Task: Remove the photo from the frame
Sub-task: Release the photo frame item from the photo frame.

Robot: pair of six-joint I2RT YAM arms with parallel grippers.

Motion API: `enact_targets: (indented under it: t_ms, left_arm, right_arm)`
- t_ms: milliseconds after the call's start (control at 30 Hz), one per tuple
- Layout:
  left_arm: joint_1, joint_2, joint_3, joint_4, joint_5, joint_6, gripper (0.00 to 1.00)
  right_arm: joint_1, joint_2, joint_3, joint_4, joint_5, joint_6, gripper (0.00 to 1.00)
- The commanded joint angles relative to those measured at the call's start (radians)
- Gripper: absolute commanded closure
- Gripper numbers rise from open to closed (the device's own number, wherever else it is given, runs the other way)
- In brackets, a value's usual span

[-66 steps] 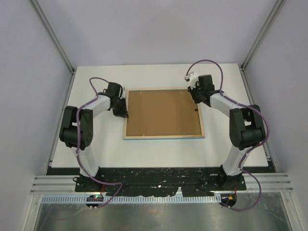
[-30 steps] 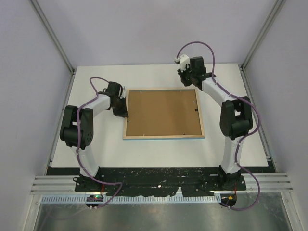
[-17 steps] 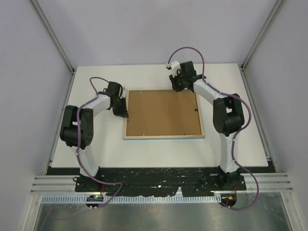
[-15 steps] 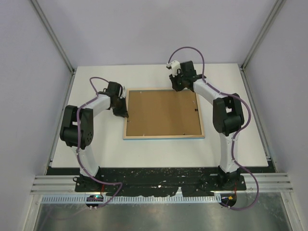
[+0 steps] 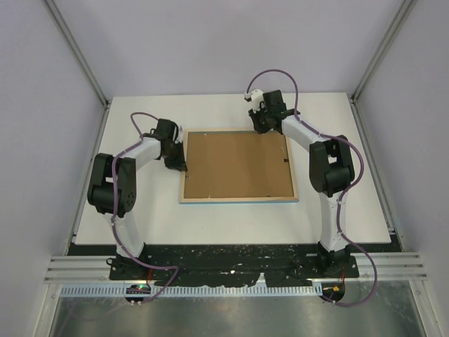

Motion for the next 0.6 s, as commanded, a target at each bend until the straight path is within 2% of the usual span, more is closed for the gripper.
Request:
enact_targets:
  t_ms: [0,567]
  left_arm:
    - [0.004,0.015,0.031,0.003,0.043,0.020,1.00]
    - [0.006,0.018,0.032,0.000,0.049,0.018,1.00]
  right_arm:
    - [-0.006,-0.001,0.009,0.042,0.037,0.000,0.92]
    - [-0.026,0.002,-0.008,0.055,0.068,0.000,0.92]
